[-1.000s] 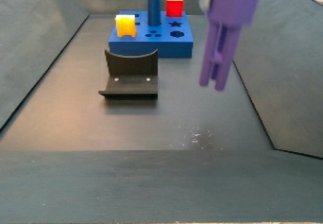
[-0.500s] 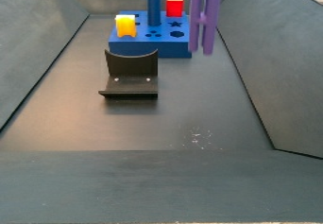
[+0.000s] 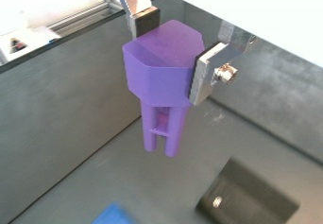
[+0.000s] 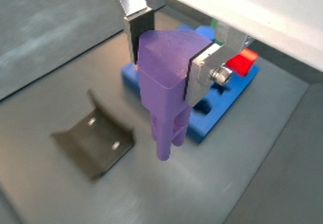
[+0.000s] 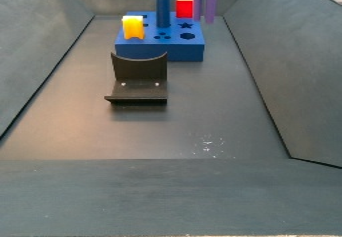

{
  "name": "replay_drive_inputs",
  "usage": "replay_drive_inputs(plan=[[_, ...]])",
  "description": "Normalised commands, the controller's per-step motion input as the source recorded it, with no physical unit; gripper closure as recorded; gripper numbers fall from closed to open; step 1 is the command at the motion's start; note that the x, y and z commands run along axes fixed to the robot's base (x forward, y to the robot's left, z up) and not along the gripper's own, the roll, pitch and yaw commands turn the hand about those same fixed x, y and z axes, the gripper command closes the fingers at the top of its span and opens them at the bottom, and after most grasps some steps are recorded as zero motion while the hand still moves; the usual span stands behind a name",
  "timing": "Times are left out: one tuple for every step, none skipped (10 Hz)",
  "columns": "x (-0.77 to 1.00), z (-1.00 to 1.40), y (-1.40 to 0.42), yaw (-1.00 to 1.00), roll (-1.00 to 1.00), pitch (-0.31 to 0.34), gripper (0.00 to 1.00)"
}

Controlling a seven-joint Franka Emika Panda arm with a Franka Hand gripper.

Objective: Pick up the 3 prong object. Move up. Move to above the board. Insert the 3 prong object.
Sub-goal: Move to above the board, then insert the 3 prong object.

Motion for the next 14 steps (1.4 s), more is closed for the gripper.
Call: replay_drive_inputs(plan=[[0.0,0.15,-1.0,0.0,-0.01,0.013,1.0],[0.0,0.15,-1.0,0.01,0.0,0.016,1.0],[0.0,0.16,-1.0,0.01,-0.01,0.034,1.0],[0.0,0.17,-1.0,0.0,-0.01,0.042,1.0],[0.01,0.17,-1.0,0.01,-0.01,0.047,1.0],[0.02,0.17,-1.0,0.01,0.0,0.061,1.0],[0.03,0.18,-1.0,0.01,0.0,0.087,1.0],[0.06,0.19,-1.0,0.0,0.01,0.11,1.0],[0.08,0.17,-0.92,0.01,0.01,0.118,1.0],[0.09,0.1,-0.53,0.01,0.01,0.134,1.0],[0.08,0.07,-0.31,0.01,0.02,0.127,1.0],[0.06,0.04,-0.18,0.0,0.03,0.1,1.0],[0.0,0.0,0.0,0.0,0.0,0.0,1.0],[0.0,0.0,0.0,0.0,0.0,0.0,1.0]])
